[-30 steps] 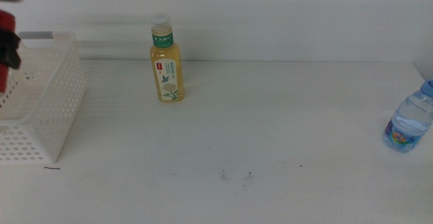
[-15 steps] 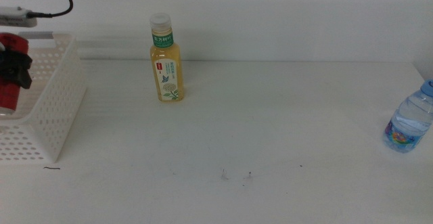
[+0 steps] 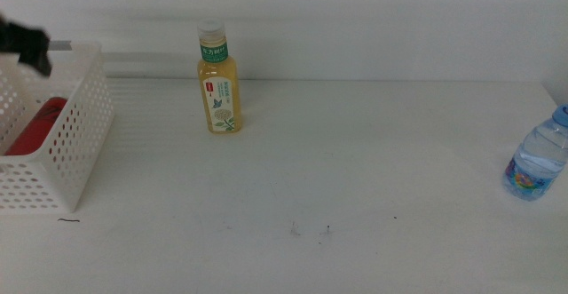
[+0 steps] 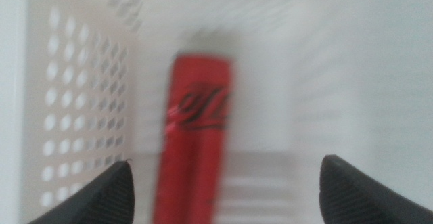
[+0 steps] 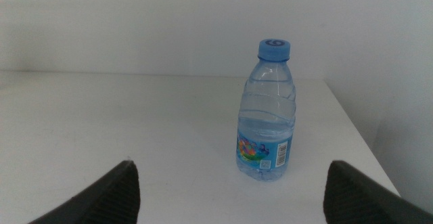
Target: Use arms to grab the bottles and put them into the dustbin to the left of the table.
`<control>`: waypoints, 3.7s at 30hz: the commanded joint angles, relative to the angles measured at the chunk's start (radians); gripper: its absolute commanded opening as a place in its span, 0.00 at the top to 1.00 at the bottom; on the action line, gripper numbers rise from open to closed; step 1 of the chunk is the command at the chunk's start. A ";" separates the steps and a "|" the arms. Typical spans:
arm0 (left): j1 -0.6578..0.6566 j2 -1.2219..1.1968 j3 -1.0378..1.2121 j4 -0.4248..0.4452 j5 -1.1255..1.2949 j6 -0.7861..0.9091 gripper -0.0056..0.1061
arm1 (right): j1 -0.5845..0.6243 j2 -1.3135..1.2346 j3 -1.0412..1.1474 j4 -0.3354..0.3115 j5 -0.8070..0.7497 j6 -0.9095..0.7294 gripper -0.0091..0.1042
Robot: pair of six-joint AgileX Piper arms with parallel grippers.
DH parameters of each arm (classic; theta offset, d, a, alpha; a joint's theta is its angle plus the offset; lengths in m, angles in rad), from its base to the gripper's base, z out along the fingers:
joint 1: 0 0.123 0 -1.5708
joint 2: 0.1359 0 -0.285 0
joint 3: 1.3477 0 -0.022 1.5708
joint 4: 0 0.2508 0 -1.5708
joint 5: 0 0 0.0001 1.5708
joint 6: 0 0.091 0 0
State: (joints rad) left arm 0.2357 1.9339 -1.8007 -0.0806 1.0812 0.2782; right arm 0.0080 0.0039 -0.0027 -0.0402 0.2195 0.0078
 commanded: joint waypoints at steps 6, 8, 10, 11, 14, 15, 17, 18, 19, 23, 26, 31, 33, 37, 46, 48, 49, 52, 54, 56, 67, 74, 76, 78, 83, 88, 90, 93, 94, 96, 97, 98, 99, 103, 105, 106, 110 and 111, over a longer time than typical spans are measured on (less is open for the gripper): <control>-0.193 -0.256 0.107 -0.014 -0.071 -0.138 0.11 | -0.008 -0.004 0.003 -0.004 -0.010 -0.008 0.12; -0.263 -0.350 0.201 -0.005 -0.182 -0.169 0.11 | -0.008 -0.004 0.003 -0.004 -0.010 -0.008 0.12; -0.330 -0.436 0.308 0.002 -0.308 -0.180 0.11 | -0.008 -0.004 0.003 -0.004 -0.010 -0.008 0.12; -0.360 -0.482 0.361 0.002 -0.365 -0.186 0.11 | -0.008 -0.004 0.003 -0.004 -0.010 -0.008 0.12; -0.431 -0.602 0.494 0.002 -0.457 -0.233 0.11 | -0.008 -0.004 0.003 -0.004 -0.010 -0.008 0.12; -0.448 -0.630 0.529 0.002 -0.473 -0.239 0.11 | -0.008 -0.004 0.003 -0.004 -0.010 -0.008 0.12; -0.486 -0.689 0.615 0.002 -0.521 -0.242 0.11 | -0.008 -0.004 0.003 -0.004 -0.010 -0.008 0.12; -0.504 -0.709 0.657 0.002 -0.540 -0.242 0.11 | -0.008 -0.004 0.003 -0.004 -0.010 -0.008 0.12; -0.521 -0.733 0.698 0.002 -0.568 -0.242 0.11 | -0.008 -0.004 0.003 -0.004 -0.010 -0.008 0.12; -0.574 -0.811 0.885 0.011 -0.786 -0.242 0.11 | -0.008 -0.004 0.003 -0.004 -0.010 -0.008 0.12; -0.601 -0.866 1.062 0.062 -1.052 -0.242 0.11 | -0.008 -0.004 0.003 -0.004 -0.010 -0.008 0.12; -0.605 -0.913 1.313 0.066 -1.436 -0.242 0.11 | -0.008 -0.004 0.003 -0.004 -0.010 -0.008 0.12; -0.605 -0.913 1.376 0.066 -1.531 -0.242 0.11 | -0.008 -0.004 0.003 -0.004 -0.010 -0.008 0.12; -0.605 -0.913 1.471 0.066 -1.611 -0.288 0.11 | -0.008 -0.004 0.003 -0.004 -0.010 -0.008 0.12; -0.605 -0.913 1.489 0.100 -1.563 -0.306 0.11 | -0.008 -0.004 0.003 -0.004 -0.010 -0.008 0.12; -0.605 -0.913 1.489 0.100 -1.554 -0.310 0.11 | -0.008 -0.004 0.003 -0.004 -0.010 -0.008 0.12; -0.605 -0.913 1.489 0.102 -1.551 -0.304 0.11 | -0.008 -0.004 0.003 -0.004 -0.010 -0.008 0.12; -0.605 -0.879 1.489 0.117 -1.575 -0.302 0.11 | -0.008 -0.004 0.003 -0.004 -0.010 -0.008 0.12; -0.605 -0.829 1.489 0.117 -1.603 -0.302 0.11 | -0.008 -0.004 0.003 -0.004 -0.010 -0.008 0.12; -0.605 -0.770 1.489 0.098 -1.651 -0.305 0.11 | -0.008 -0.004 0.003 -0.004 -0.010 -0.008 0.12; -0.605 -0.378 1.439 -0.036 -2.086 -0.332 0.11 | -0.008 -0.004 0.003 -0.004 -0.010 -0.008 0.12; -0.605 -0.188 1.269 -0.025 -2.084 -0.332 0.11 | -0.008 -0.004 0.003 -0.004 -0.010 -0.008 0.12; -0.603 -0.139 1.217 -0.025 -2.080 -0.332 0.11 | -0.008 -0.004 0.003 -0.004 -0.010 -0.008 0.12; -0.601 -0.098 1.168 -0.025 -2.078 -0.332 0.11 | -0.008 -0.004 0.003 -0.004 -0.010 -0.008 0.12; -0.601 -0.016 1.070 -0.021 -2.051 -0.332 0.11 | -0.008 -0.004 0.003 -0.004 -0.010 -0.008 0.12; -0.590 0.042 0.975 -0.004 -2.009 -0.332 0.11 | -0.008 -0.004 0.003 -0.004 -0.010 -0.008 0.12; -0.581 0.060 0.948 0.005 -2.001 -0.332 0.11 | -0.008 -0.004 0.003 -0.004 -0.010 -0.008 0.12; -0.568 0.076 0.921 0.005 -1.971 -0.332 0.11 | -0.008 -0.004 0.003 -0.004 -0.010 -0.008 0.12; -0.563 0.078 0.915 0.005 -1.967 -0.332 0.11 | -0.008 -0.004 0.003 -0.004 -0.010 -0.008 0.12; -0.555 0.084 0.906 0.011 -1.967 -0.332 0.11 | -0.008 -0.004 0.003 -0.004 -0.010 -0.008 0.12; -0.553 0.084 0.904 0.013 -1.967 -0.329 0.11 | -0.008 -0.004 0.003 -0.004 -0.010 -0.008 0.12; -0.551 0.086 0.900 0.013 -1.964 -0.329 0.11 | -0.008 -0.004 0.003 -0.004 -0.010 -0.008 0.12; -0.546 0.086 0.898 0.015 -1.964 -0.329 0.11 | -0.008 -0.004 0.003 -0.004 -0.010 -0.008 0.12; -0.544 0.091 0.878 0.021 -1.935 -0.329 0.11 | -0.008 -0.004 0.003 -0.004 -0.010 -0.008 0.12; -0.544 0.101 0.866 0.021 -1.934 -0.329 0.11 | -0.008 -0.004 0.003 -0.004 -0.010 -0.008 0.12; -0.544 0.107 0.857 0.021 -1.935 -0.332 0.11 | -0.008 -0.004 0.003 -0.004 -0.010 -0.008 0.12; -0.544 0.138 0.825 0.021 -1.934 -0.336 0.11 | -0.008 -0.004 0.003 -0.004 -0.010 -0.008 0.12; -0.544 0.148 0.815 0.018 -1.932 -0.336 0.11 | -0.008 -0.004 0.003 -0.004 -0.010 -0.008 0.12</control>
State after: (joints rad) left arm -0.3090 2.0742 -0.9714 -0.0614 -0.8488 -0.0451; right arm 0.0080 0.0039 -0.0027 -0.0402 0.2195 0.0078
